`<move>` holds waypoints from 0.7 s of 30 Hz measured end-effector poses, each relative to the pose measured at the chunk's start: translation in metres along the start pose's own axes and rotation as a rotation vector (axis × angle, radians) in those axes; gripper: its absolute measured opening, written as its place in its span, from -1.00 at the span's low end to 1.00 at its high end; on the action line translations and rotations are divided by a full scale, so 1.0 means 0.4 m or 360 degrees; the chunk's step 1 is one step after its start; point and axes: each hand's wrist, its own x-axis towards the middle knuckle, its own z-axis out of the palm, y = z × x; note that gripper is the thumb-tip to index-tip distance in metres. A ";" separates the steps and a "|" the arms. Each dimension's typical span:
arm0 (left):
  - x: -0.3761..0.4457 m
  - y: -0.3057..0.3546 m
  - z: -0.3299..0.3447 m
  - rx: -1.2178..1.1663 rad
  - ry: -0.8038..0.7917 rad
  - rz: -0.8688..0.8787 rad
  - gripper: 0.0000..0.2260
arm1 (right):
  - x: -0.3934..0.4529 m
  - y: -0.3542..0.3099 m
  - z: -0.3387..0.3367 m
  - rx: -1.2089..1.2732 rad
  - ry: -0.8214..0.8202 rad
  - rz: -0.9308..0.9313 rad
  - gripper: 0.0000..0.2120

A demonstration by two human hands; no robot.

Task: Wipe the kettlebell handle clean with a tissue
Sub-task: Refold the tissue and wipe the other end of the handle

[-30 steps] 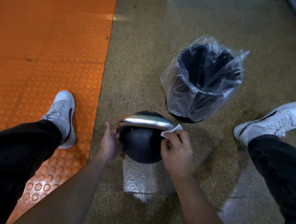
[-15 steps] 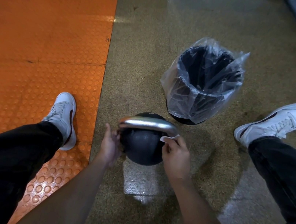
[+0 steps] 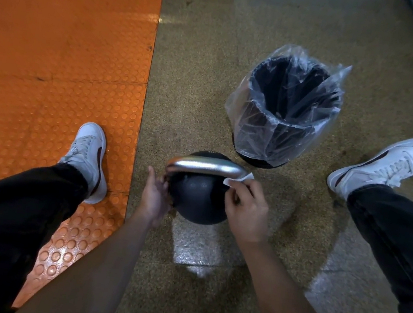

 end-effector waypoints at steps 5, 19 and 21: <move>0.004 0.003 0.003 -0.0028 0.0005 -0.0005 -0.22 | -0.020 0.030 0.015 -0.0057 -0.0196 0.0234 -0.80; 0.005 0.003 -0.004 0.0018 0.0015 0.0018 -0.23 | -0.016 0.035 -0.001 -0.0045 -0.0121 0.0165 -0.82; 0.003 -0.001 -0.003 0.0032 0.0021 0.0016 -0.27 | -0.013 0.019 0.006 -0.0029 -0.0101 0.0047 -0.81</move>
